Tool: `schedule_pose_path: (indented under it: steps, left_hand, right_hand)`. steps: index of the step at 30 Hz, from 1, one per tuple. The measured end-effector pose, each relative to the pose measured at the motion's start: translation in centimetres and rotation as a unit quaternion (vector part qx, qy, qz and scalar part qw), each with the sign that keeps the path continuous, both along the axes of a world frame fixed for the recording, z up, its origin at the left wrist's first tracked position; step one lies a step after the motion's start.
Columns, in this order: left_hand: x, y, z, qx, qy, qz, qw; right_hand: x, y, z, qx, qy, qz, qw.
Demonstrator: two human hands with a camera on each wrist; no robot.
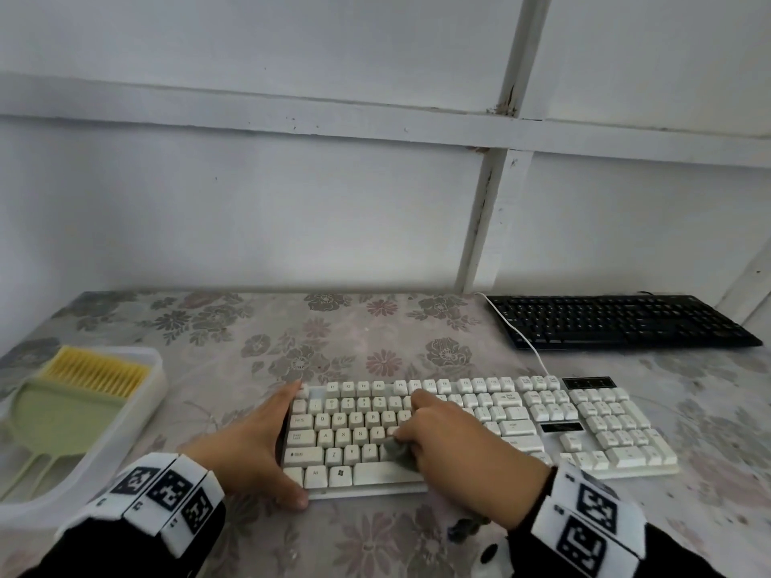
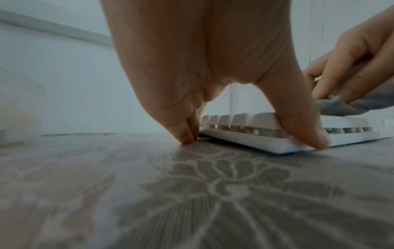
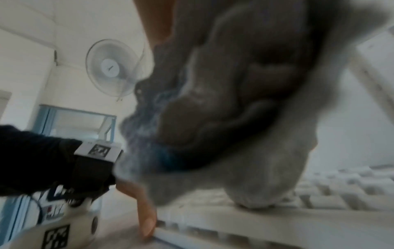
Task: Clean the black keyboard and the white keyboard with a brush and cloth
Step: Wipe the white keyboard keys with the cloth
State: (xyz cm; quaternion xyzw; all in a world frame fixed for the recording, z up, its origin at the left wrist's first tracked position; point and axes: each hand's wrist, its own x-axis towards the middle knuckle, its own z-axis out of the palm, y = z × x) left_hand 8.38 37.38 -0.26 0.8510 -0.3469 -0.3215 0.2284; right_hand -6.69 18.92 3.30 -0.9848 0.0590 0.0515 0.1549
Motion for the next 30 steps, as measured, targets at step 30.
schedule_pose_path:
  steps: [30]
  left_hand:
    - [0.6,0.1,-0.4,-0.001,0.020,0.001,1.000]
  right_hand:
    - [-1.3,-0.9,-0.8,0.110,-0.049,-0.018,0.993]
